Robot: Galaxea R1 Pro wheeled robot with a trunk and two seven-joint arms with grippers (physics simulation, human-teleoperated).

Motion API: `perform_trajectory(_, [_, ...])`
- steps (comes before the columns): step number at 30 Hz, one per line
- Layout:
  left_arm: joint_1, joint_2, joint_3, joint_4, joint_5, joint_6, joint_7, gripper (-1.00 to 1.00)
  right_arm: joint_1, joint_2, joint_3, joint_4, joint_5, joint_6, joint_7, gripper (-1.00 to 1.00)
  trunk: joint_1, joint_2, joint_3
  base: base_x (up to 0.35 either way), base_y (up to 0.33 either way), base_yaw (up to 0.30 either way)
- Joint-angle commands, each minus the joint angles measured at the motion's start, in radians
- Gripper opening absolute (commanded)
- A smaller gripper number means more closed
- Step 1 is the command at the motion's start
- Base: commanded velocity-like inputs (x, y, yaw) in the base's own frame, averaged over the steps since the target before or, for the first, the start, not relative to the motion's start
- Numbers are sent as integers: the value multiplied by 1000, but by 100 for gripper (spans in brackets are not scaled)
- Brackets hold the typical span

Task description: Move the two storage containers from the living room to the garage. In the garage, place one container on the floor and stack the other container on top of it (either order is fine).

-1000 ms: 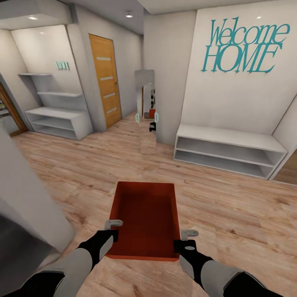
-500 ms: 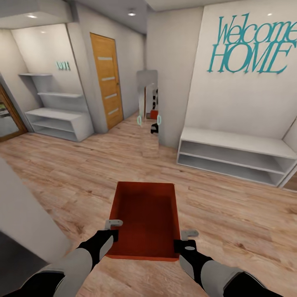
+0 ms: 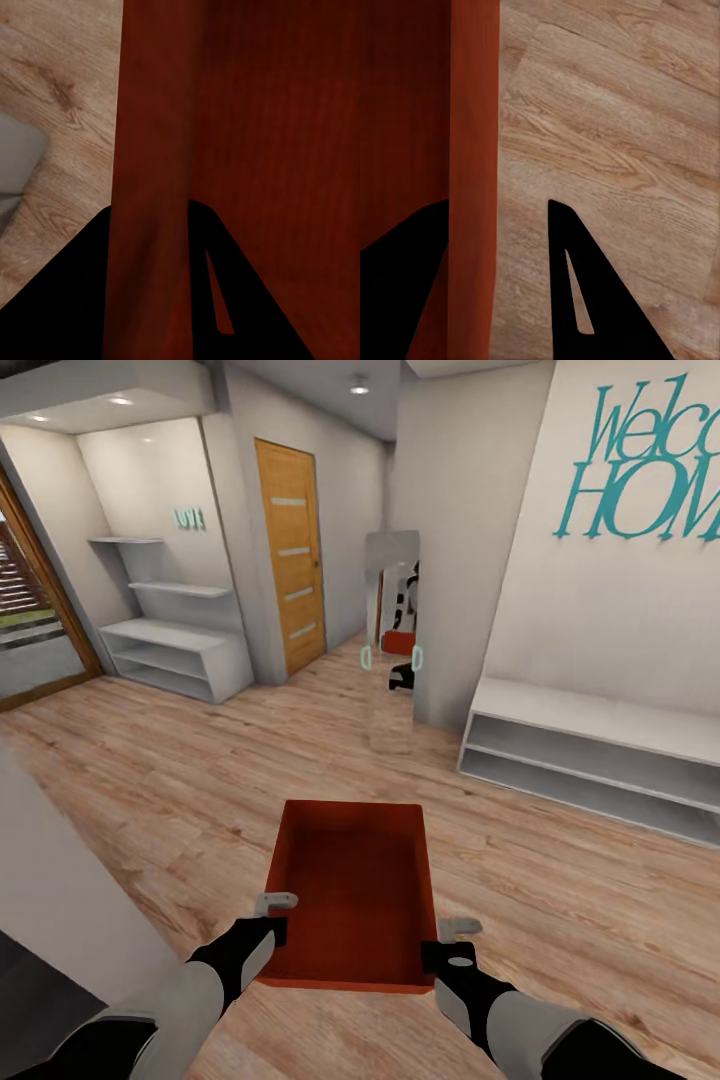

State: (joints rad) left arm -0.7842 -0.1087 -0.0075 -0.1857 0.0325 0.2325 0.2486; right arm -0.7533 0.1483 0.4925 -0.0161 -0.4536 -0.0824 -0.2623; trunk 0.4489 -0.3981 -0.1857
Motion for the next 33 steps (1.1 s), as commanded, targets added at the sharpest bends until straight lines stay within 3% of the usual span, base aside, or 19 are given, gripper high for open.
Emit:
perform_trajectory(1, [0, 0, -5, 2, 7, 7, 6, -100, -1, 1, -5, -12, 3, -12, -3, -100, 1, -2, -2, 323, 0, 6])
perform_trajectory(17, [0, 0, -5, 2, 7, 7, 6, -100, -1, 1, -5, -12, 3, -10, -3, -100, 1, -2, -2, 323, 0, 3])
perform_trajectory(24, [0, 0, -4, 2, 8, 7, 6, -100, -1, 1, -5, -12, 2, -11, -3, -100, 1, -2, -2, 323, 0, 193])
perform_trajectory(33, [0, 0, -4, 2, 9, 7, 6, -100, -1, 1, -5, -12, 3, -11, -3, -100, 1, -2, -2, 323, 0, 22])
